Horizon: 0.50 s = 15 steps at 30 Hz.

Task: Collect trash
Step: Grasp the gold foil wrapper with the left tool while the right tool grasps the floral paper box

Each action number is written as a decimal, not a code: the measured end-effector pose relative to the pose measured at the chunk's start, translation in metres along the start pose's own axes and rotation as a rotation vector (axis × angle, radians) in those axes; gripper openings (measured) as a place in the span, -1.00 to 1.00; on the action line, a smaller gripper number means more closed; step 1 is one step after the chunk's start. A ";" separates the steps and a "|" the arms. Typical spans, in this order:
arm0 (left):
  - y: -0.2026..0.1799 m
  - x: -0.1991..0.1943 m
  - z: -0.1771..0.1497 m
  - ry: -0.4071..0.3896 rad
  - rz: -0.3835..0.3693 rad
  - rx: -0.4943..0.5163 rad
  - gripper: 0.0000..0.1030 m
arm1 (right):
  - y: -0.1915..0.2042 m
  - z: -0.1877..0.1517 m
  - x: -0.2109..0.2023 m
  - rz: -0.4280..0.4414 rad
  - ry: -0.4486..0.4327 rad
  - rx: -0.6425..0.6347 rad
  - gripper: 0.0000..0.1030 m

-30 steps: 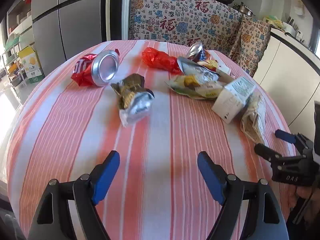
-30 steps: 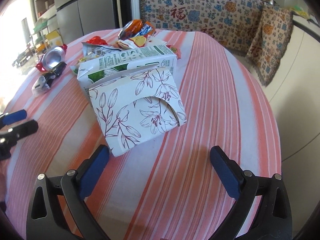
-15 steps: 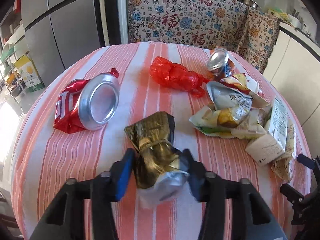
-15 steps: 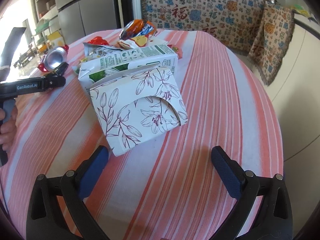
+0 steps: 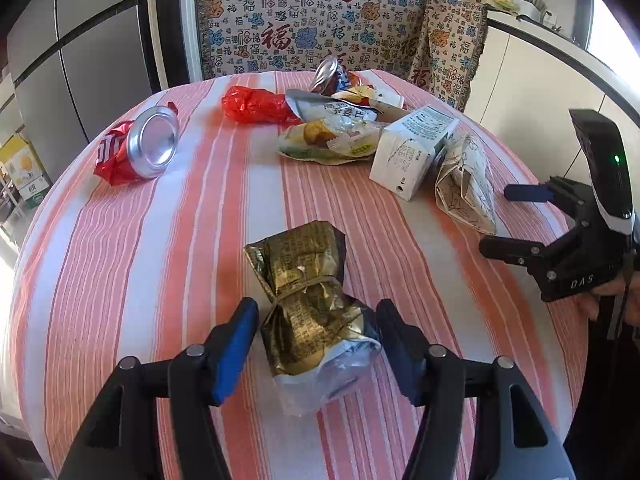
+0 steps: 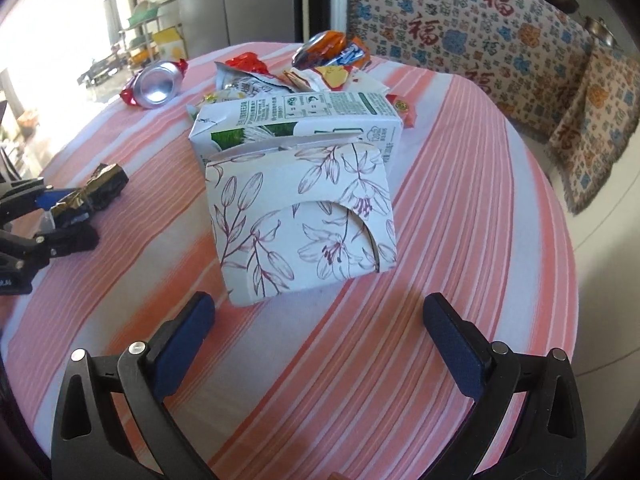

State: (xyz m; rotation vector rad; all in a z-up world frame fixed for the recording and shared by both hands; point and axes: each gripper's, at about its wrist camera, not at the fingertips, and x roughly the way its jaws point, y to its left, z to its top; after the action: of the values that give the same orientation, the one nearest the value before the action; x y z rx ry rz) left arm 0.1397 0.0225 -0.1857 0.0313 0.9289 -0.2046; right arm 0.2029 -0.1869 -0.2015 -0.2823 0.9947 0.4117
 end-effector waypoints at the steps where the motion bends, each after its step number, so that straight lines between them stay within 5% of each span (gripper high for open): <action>1: -0.003 0.002 0.001 0.004 0.017 0.016 0.31 | -0.001 0.004 0.003 0.002 0.004 -0.008 0.99; 9: 0.007 0.004 0.009 0.012 0.016 -0.023 0.34 | 0.003 0.026 0.015 0.035 0.019 -0.078 0.99; 11: 0.011 0.000 0.009 0.007 0.005 -0.041 0.30 | 0.001 0.028 0.013 0.060 0.024 -0.057 0.85; 13: 0.012 -0.004 0.009 -0.001 0.001 -0.045 -0.14 | -0.002 0.026 0.007 0.074 0.020 -0.028 0.64; 15: 0.012 -0.006 0.009 0.001 -0.003 -0.046 -0.21 | -0.004 0.022 -0.002 0.074 0.008 0.000 0.64</action>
State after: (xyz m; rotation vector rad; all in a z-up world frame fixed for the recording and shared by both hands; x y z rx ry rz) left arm 0.1457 0.0336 -0.1766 -0.0126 0.9345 -0.1859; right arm 0.2203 -0.1823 -0.1885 -0.2475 1.0154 0.4778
